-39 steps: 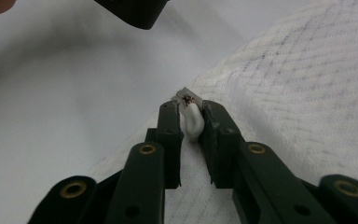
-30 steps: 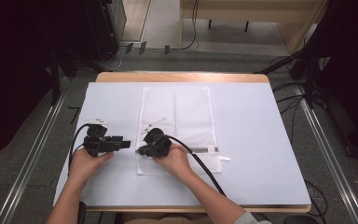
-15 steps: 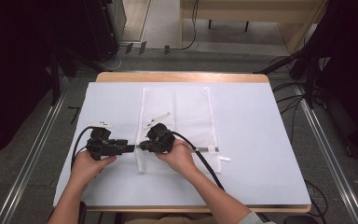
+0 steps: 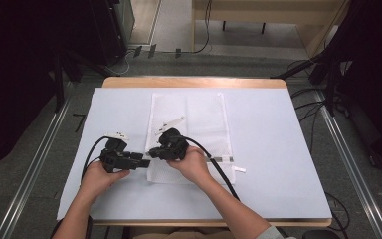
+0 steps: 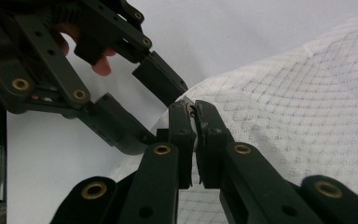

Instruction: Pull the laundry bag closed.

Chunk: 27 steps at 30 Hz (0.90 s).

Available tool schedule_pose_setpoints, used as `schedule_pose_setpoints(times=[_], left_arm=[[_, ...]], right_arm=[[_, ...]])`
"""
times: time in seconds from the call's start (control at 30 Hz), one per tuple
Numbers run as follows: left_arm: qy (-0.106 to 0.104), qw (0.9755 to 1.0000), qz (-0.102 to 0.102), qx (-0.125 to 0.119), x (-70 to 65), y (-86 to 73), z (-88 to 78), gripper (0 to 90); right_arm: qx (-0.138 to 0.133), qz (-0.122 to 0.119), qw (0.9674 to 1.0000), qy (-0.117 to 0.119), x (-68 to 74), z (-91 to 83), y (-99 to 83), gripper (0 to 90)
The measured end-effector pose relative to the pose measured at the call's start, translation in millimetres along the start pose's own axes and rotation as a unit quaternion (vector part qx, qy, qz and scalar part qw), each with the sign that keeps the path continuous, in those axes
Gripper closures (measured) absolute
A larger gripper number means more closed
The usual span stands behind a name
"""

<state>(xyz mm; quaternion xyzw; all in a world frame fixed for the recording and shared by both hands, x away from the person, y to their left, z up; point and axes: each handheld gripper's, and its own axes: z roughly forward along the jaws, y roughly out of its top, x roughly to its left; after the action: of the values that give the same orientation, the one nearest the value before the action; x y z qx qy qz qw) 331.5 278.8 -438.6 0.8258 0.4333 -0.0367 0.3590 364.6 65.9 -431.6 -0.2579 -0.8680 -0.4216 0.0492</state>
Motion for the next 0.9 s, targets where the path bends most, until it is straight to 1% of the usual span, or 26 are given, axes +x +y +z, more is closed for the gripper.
schedule_pose_setpoints(times=[0.03, 0.1, 0.13, 0.17, 0.2, 0.23, 0.27, 0.3, 0.33, 0.37, 0.4, 0.47, 0.6, 0.63, 0.67, 0.7, 0.73, 0.77, 0.8, 0.83, 0.87, 0.9], left_arm=[[-0.002, 1.0, 0.005, 0.001, 0.6, -0.1, 1.1, 51.7], [-0.005, 1.0, 0.008, 0.003, 2.3, 0.1, 2.8, 56.1], [-0.005, 1.0, 0.008, 0.003, 2.3, 0.1, 2.8, 56.8], [-0.011, 0.9999, -0.001, 0.002, 3.6, 0.7, 4.4, 57.2], [-0.011, 0.9999, -0.001, 0.002, 3.6, 0.7, 4.4, 57.6], [-0.013, 0.9999, 0.001, 0.005, 3.3, 1.1, 4.9, 57.6], [-0.012, 0.9998, 0.009, 0.01, 1.8, 2.4, 6.6, 57.6], [-0.012, 0.9998, 0.009, 0.01, 1.8, 2.4, 6.6, 57.6], [-0.014, 0.9997, 0.017, 0.015, 0.0, 3.6, 9.1, 57.6], [-0.015, 0.9995, 0.019, 0.019, -0.8, 4.1, 10.5, 58.0], [-0.015, 0.9995, 0.019, 0.019, -0.8, 4.1, 10.5, 58.1], [-0.014, 0.9992, 0.017, 0.032, -0.6, 6.4, 13.4, 60.9], [-0.012, 0.9993, 0.014, 0.031, 1.9, 7.8, 13.9, 65.5], [-0.012, 0.9993, 0.014, 0.031, 1.9, 7.8, 13.9, 67.9], [-0.017, 0.9993, 0.01, 0.031, 2.3, 7.8, 13.2, 67.9], [-0.023, 0.9992, 0.007, 0.031, 2.7, 7.9, 12.8, 70.9], [-0.029, 0.999, 0.005, 0.034, 3.3, 8.2, 13.0, 71.1], [-0.029, 0.999, 0.005, 0.034, 3.3, 8.2, 13.0, 72.6], [-0.034, 0.9987, 0.005, 0.037, 3.9, 8.4, 13.0, 72.6], [-0.042, 0.9984, 0.0, 0.038, 4.6, 8.8, 12.9, 75.2], [-0.042, 0.9984, 0.0, 0.038, 4.6, 8.8, 12.9, 75.9], [-0.047, 0.9982, 0.002, 0.038, 4.7, 9.2, 12.7, 77.3]], right_arm=[[0.0, 0.0, 1.0, 0.001, -0.5, -0.1, -0.2, 87.7], [0.001, 0.0, 1.0, 0.003, -1.4, -0.3, -0.1, 87.7], [0.001, 0.0, 1.0, 0.003, -1.4, -0.3, -0.1, 87.7], [-0.001, 0.0, 1.0, 0.004, -1.0, -0.5, 0.4, 87.7], [-0.001, 0.0, 1.0, 0.004, -1.0, -0.5, 0.4, 87.7], [-0.001, 0.0, 1.0, 0.005, -1.0, -0.5, 0.6, 87.7], [0.0, 0.002, 1.0, 0.007, -0.7, -0.5, 1.1, 87.7], [0.0, 0.002, 1.0, 0.007, -0.7, -0.5, 1.1, 87.7], [0.001, 0.002, 1.0, 0.006, -0.4, -1.3, 1.5, 87.7], [0.0, 0.003, 1.0, 0.008, -0.5, -1.8, 1.6, 87.7], [-0.001, 0.003, 0.9999, 0.01, -0.3, -2.7, 1.9, 87.7], [0.002, 0.003, 0.9999, 0.015, 0.3, -3.8, 2.1, 87.8], [0.005, 0.003, 0.9998, 0.019, 2.0, -2.1, 1.8, 87.8], [0.005, 0.003, 0.9998, 0.019, 2.0, -2.1, 1.8, 87.8], [0.005, 0.005, 0.9998, 0.021, 2.0, -1.9, 1.8, 87.8], [0.004, 0.006, 0.9997, 0.025, 2.0, -2.3, 1.9, 87.8], [0.005, 0.007, 0.9996, 0.027, 2.1, -2.4, 1.9, 87.8], [0.004, 0.005, 0.9996, 0.027, 2.3, -2.4, 1.8, 87.8], [0.004, 0.005, 0.9996, 0.027, 2.3, -2.4, 1.8, 87.8], [0.007, 0.003, 0.9996, 0.027, 3.0, -3.0, 1.8, 87.8], [0.008, 0.004, 0.9996, 0.028, 2.9, -3.4, 1.8, 87.8], [0.007, 0.005, 0.9995, 0.029, 2.7, -3.5, 1.9, 87.8]])
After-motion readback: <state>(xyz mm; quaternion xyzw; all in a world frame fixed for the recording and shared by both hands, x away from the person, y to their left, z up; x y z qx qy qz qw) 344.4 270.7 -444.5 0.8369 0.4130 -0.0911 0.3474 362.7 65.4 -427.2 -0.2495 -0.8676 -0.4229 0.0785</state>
